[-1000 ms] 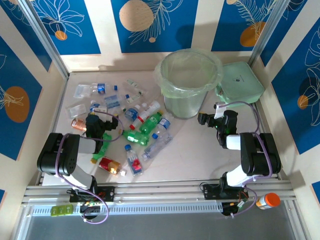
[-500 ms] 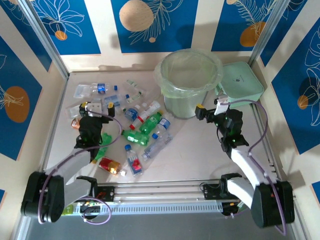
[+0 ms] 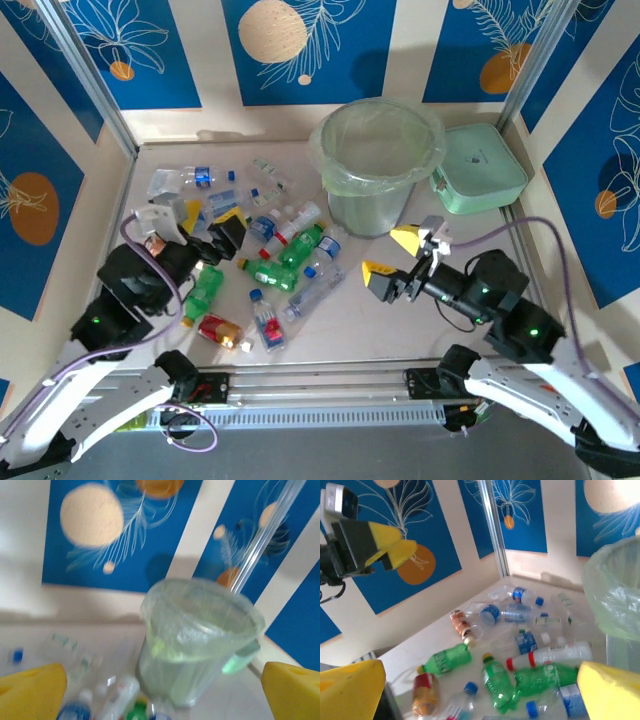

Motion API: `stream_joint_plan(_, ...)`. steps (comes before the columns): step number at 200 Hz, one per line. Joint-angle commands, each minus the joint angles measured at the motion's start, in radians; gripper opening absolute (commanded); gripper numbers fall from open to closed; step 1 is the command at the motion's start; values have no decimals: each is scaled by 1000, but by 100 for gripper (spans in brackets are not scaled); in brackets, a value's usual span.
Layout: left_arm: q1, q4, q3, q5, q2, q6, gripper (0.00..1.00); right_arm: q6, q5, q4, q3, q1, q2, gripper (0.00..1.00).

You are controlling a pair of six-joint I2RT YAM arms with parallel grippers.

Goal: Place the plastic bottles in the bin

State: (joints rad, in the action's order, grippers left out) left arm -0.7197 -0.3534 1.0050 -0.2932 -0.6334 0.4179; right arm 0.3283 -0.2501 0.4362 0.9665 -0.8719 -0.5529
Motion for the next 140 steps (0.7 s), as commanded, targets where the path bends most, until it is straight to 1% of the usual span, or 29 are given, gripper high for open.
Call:
stream_joint_plan(1,-4,-559,138,-44,-31,185,99,212,-235,491,170,4,-60,99)
stream_joint_plan(7,-4,-600,136,-95,-27,261,99,212,-239,497,167,22,-59,99)
stream_joint_plan(12,-4,-613,124,-115,-19,290,99,188,-194,484,159,42,-59,100)
stream_joint_plan(18,-3,-617,114,-113,-13,286,99,164,-125,477,156,71,-71,99)
stream_joint_plan(31,-3,-703,126,-142,-27,365,99,166,-22,544,201,146,-165,96)
stream_joint_plan(41,-3,-790,140,-163,-52,438,99,203,-14,624,244,190,-257,95)
stream_joint_plan(47,-3,-856,147,-186,-65,511,99,229,-13,657,261,206,-297,95)
stream_joint_plan(57,-1,-967,152,-223,-76,648,99,269,-3,677,264,208,-355,96)
stream_joint_plan(63,-1,-1003,141,-227,-74,717,99,293,2,676,258,201,-378,95)
stream_joint_plan(72,3,-1006,113,-202,-68,766,99,307,13,655,239,186,-401,91)
stream_joint_plan(88,14,-1009,62,-143,-70,887,99,362,-5,634,217,164,-421,90)
stream_joint_plan(98,28,-1015,11,-85,-75,1003,99,406,-7,603,190,151,-422,90)
stream_joint_plan(115,49,-1000,-111,40,-74,1249,99,477,1,561,145,136,-426,89)
stream_joint_plan(127,54,-944,-192,111,-71,1316,99,512,19,552,124,137,-443,84)
stream_joint_plan(140,57,-937,-242,150,-74,1385,99,545,7,564,115,130,-476,80)
